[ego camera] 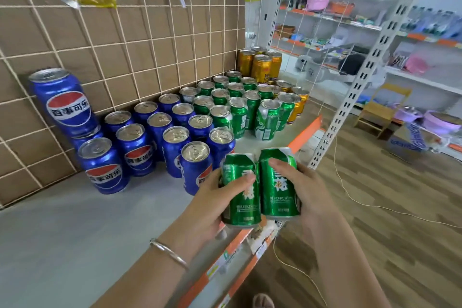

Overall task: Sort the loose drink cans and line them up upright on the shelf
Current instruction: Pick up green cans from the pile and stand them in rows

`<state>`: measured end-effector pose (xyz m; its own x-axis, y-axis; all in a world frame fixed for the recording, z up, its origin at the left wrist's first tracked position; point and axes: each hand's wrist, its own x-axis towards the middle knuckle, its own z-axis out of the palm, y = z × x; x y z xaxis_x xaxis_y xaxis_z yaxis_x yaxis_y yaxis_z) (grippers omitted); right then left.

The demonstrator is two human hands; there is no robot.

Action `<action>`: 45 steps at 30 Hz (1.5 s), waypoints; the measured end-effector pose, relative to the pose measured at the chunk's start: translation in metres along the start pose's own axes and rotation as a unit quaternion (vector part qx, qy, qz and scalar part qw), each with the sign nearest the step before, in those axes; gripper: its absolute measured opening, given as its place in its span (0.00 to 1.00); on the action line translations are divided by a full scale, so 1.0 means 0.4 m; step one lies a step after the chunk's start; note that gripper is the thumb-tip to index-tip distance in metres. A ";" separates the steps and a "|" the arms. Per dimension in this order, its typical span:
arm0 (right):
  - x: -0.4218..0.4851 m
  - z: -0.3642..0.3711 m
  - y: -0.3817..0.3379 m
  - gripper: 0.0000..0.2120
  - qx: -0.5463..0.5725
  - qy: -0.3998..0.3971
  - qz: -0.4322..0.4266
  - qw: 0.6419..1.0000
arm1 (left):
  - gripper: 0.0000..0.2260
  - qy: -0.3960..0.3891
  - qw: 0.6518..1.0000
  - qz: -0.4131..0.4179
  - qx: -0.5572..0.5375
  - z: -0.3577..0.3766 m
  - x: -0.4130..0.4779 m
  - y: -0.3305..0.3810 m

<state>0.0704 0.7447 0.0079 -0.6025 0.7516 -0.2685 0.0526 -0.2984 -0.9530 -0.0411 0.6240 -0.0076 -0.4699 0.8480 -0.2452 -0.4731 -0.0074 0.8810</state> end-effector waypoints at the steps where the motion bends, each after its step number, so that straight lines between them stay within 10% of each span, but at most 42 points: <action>1: 0.037 -0.016 -0.010 0.15 -0.001 -0.002 0.006 1.000 | 0.20 0.003 1.000 0.003 -0.002 0.013 0.027 -0.002; 12: 0.398 -0.126 -0.102 0.31 -0.145 -0.185 -0.022 0.972 | 0.24 0.176 0.973 0.117 0.092 0.122 0.276 -0.058; 21: 0.530 -0.163 -0.086 0.32 -0.107 -0.317 -0.002 0.943 | 0.26 0.369 0.873 0.205 0.244 0.179 0.349 -0.102; 29: 0.516 -0.162 -0.156 0.29 -0.542 -0.245 -0.258 0.762 | 0.32 0.438 0.795 0.112 0.404 0.211 0.330 -0.086; 45: 0.486 -0.072 -0.123 0.40 -0.715 -0.254 -0.258 0.598 | 0.34 0.289 0.576 -0.035 0.764 0.241 0.328 0.074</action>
<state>-0.0265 0.9223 -0.0016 -0.9774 0.1424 -0.1561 0.1636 0.9776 -0.1328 -0.0451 0.7860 0.0253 -0.8678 0.4969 -0.0074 0.4948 0.8653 0.0806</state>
